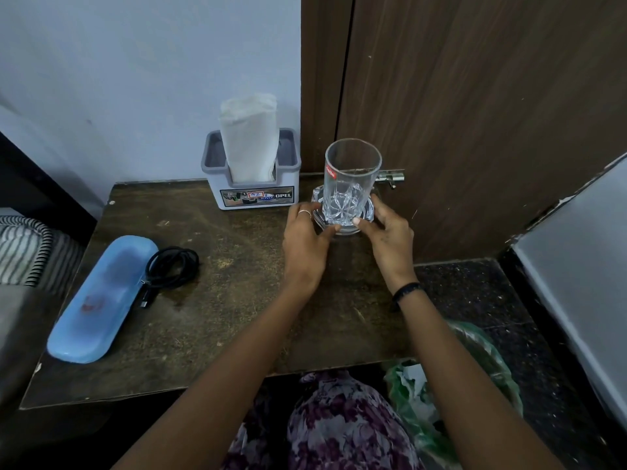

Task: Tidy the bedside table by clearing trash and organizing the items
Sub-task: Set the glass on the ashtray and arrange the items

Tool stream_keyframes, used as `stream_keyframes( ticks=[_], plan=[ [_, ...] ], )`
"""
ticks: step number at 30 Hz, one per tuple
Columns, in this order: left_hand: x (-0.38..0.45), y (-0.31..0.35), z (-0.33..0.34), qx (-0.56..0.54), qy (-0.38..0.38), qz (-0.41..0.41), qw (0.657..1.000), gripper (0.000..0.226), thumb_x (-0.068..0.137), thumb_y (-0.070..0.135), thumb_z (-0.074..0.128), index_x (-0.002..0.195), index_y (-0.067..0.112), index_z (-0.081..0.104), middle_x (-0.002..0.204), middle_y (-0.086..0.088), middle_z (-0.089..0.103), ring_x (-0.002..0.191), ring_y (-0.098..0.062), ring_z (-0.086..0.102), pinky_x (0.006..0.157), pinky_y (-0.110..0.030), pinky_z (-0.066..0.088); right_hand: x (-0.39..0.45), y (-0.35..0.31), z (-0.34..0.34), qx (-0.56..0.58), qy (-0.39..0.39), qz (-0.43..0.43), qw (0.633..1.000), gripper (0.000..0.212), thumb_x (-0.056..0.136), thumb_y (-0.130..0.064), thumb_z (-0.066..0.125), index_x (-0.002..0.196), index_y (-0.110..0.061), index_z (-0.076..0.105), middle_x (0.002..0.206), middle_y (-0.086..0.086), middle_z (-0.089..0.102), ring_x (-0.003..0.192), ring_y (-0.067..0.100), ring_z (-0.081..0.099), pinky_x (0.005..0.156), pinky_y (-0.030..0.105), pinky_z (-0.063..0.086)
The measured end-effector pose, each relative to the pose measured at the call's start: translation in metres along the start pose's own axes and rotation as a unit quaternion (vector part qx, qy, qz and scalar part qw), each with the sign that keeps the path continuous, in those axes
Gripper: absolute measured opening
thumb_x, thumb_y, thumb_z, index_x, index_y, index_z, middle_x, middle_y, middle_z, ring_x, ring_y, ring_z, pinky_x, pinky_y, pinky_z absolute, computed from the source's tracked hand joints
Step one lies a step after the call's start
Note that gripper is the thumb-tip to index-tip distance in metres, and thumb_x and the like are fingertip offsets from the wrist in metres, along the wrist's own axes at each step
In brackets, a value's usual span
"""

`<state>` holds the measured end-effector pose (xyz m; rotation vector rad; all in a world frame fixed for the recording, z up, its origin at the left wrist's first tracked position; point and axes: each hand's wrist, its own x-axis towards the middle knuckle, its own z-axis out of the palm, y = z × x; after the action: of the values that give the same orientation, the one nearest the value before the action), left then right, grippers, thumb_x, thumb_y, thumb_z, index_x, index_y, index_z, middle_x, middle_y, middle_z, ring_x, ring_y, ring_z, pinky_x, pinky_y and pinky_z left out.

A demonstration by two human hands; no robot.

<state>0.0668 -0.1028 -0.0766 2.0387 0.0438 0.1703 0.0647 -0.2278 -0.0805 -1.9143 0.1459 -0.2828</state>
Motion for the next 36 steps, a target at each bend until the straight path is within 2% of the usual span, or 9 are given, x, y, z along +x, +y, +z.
stream_keyframes(
  ticks=[4, 8, 13, 20, 24, 28, 30, 33, 36],
  plan=[
    [0.015, 0.007, 0.005, 0.03, 0.01, -0.006, 0.999, 0.039, 0.083, 0.015, 0.067, 0.119, 0.005, 0.056, 0.125, -0.009, 0.055, 0.111, -0.025, 0.057, 0.098, -0.039, 0.047, 0.022, 0.005, 0.004, -0.005, -0.006, 0.014, 1.0, 0.052, 0.085, -0.014, 0.065, 0.134, -0.014, 0.05, 0.133, 0.001, 0.058, 0.122, 0.007, 0.051, 0.106, 0.023, 0.038],
    [0.027, 0.016, 0.009, 0.048, 0.02, -0.018, 0.999, 0.037, 0.086, 0.012, 0.064, 0.12, 0.003, 0.056, 0.127, -0.011, 0.054, 0.112, -0.026, 0.055, 0.094, -0.032, 0.043, 0.038, 0.009, 0.009, 0.003, -0.003, 0.028, 1.0, 0.054, 0.084, -0.015, 0.066, 0.135, -0.015, 0.05, 0.131, 0.002, 0.06, 0.125, 0.012, 0.053, 0.109, 0.037, 0.04],
    [0.034, 0.02, 0.013, 0.055, 0.024, -0.022, 0.998, 0.032, 0.088, 0.01, 0.06, 0.119, 0.004, 0.056, 0.127, -0.012, 0.053, 0.113, -0.028, 0.055, 0.092, -0.032, 0.042, 0.047, 0.006, 0.013, 0.022, 0.006, 0.033, 0.999, 0.048, 0.083, -0.012, 0.065, 0.13, -0.017, 0.055, 0.122, 0.0, 0.065, 0.117, 0.013, 0.058, 0.107, 0.039, 0.042],
    [0.041, 0.022, 0.019, 0.061, 0.032, -0.03, 0.997, 0.032, 0.09, 0.005, 0.055, 0.121, 0.002, 0.053, 0.128, -0.014, 0.05, 0.114, -0.031, 0.053, 0.094, -0.035, 0.042, 0.051, 0.001, 0.017, 0.054, 0.013, 0.049, 0.997, 0.052, 0.084, -0.007, 0.066, 0.134, -0.011, 0.05, 0.127, 0.004, 0.061, 0.115, 0.005, 0.05, 0.108, 0.028, 0.037],
    [0.042, 0.021, 0.021, 0.065, 0.033, -0.031, 0.997, 0.033, 0.09, 0.004, 0.053, 0.123, 0.003, 0.051, 0.128, -0.015, 0.049, 0.115, -0.031, 0.052, 0.095, -0.036, 0.042, 0.052, 0.0, 0.018, 0.054, 0.02, 0.054, 0.997, 0.053, 0.084, -0.009, 0.067, 0.134, -0.012, 0.05, 0.127, 0.004, 0.062, 0.116, 0.007, 0.051, 0.109, 0.03, 0.037],
    [0.041, 0.02, 0.023, 0.042, 0.032, -0.03, 0.998, 0.035, 0.092, 0.005, 0.051, 0.127, 0.005, 0.048, 0.132, -0.013, 0.046, 0.118, -0.03, 0.051, 0.098, -0.037, 0.041, 0.051, 0.003, 0.018, 0.067, 0.019, 0.057, 0.996, 0.053, 0.085, -0.009, 0.066, 0.135, -0.011, 0.049, 0.121, -0.005, 0.058, 0.112, 0.002, 0.046, 0.101, 0.017, 0.035],
    [0.037, 0.016, 0.024, 0.02, 0.033, -0.026, 0.999, 0.037, 0.093, 0.008, 0.05, 0.129, 0.007, 0.046, 0.136, -0.011, 0.045, 0.12, -0.028, 0.05, 0.1, -0.036, 0.04, 0.052, 0.004, 0.018, 0.066, 0.015, 0.053, 0.996, 0.053, 0.085, -0.01, 0.066, 0.135, -0.011, 0.049, 0.127, -0.003, 0.058, 0.115, 0.002, 0.046, 0.104, 0.02, 0.035],
    [0.024, 0.005, 0.024, -0.042, 0.049, -0.014, 0.998, 0.038, 0.093, 0.008, 0.049, 0.13, 0.008, 0.042, 0.136, -0.01, 0.044, 0.12, -0.022, 0.051, 0.1, -0.033, 0.042, 0.051, 0.008, 0.02, 0.064, 0.004, 0.047, 0.997, 0.053, 0.085, -0.012, 0.065, 0.136, -0.013, 0.049, 0.132, 0.003, 0.058, 0.122, 0.009, 0.051, 0.11, 0.035, 0.039],
    [0.01, 0.0, 0.022, -0.062, 0.055, -0.001, 0.997, 0.032, 0.093, 0.01, 0.05, 0.124, 0.009, 0.044, 0.127, -0.008, 0.045, 0.106, -0.015, 0.052, 0.095, -0.029, 0.046, 0.044, 0.008, 0.02, 0.08, -0.004, 0.06, 0.995, 0.063, 0.085, -0.01, 0.066, 0.141, -0.016, 0.039, 0.141, 0.003, 0.05, 0.128, 0.008, 0.043, 0.113, 0.037, 0.034]
  ],
)
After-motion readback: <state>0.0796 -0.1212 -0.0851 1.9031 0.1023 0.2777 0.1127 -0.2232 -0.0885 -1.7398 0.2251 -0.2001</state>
